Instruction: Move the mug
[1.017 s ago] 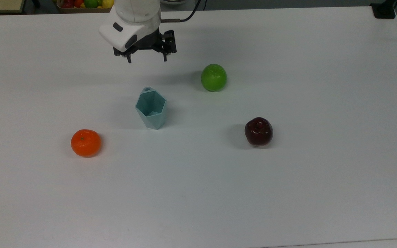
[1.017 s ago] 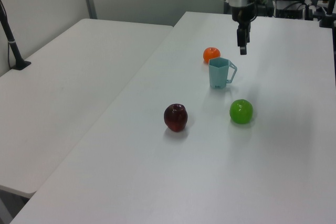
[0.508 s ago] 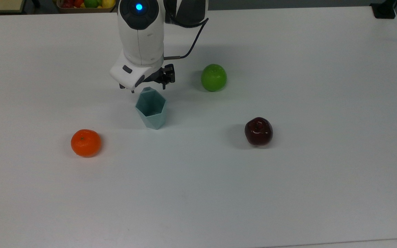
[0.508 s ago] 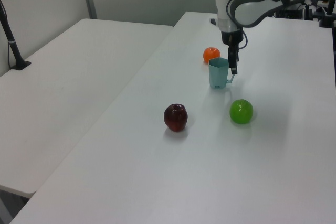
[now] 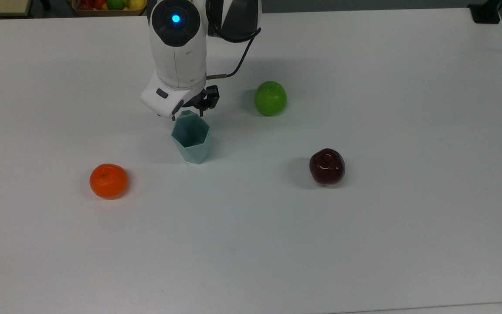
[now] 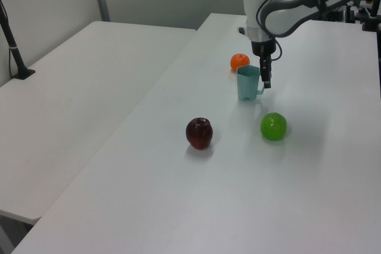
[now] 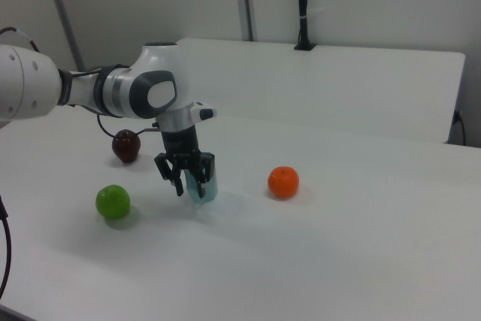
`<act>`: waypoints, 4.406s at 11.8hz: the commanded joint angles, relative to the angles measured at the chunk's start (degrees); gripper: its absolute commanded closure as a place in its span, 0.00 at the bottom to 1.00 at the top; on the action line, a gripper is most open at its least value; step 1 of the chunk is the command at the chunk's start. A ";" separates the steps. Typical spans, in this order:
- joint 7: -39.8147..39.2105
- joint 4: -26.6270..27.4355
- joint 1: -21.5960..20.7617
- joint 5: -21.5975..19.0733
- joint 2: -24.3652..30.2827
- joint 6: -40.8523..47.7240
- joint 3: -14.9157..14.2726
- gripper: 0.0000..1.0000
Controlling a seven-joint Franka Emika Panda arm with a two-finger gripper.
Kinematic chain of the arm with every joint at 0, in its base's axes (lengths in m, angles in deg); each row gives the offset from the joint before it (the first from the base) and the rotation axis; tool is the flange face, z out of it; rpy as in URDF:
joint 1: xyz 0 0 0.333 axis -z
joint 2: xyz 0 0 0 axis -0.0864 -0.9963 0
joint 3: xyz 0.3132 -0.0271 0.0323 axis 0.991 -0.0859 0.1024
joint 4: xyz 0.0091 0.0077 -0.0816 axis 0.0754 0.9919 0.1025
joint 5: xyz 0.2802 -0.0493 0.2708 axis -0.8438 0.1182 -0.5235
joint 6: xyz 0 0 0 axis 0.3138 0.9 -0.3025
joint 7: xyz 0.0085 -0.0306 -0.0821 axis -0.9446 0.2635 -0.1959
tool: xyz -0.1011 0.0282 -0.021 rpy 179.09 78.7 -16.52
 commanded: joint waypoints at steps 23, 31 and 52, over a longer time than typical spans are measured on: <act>2.98 0.98 3.13 -2.46 12.69 8.54 -1.10 0.87; 3.42 11.68 9.89 0.61 19.90 9.53 5.65 0.87; 15.11 25.50 9.30 6.77 18.06 -4.89 10.24 0.39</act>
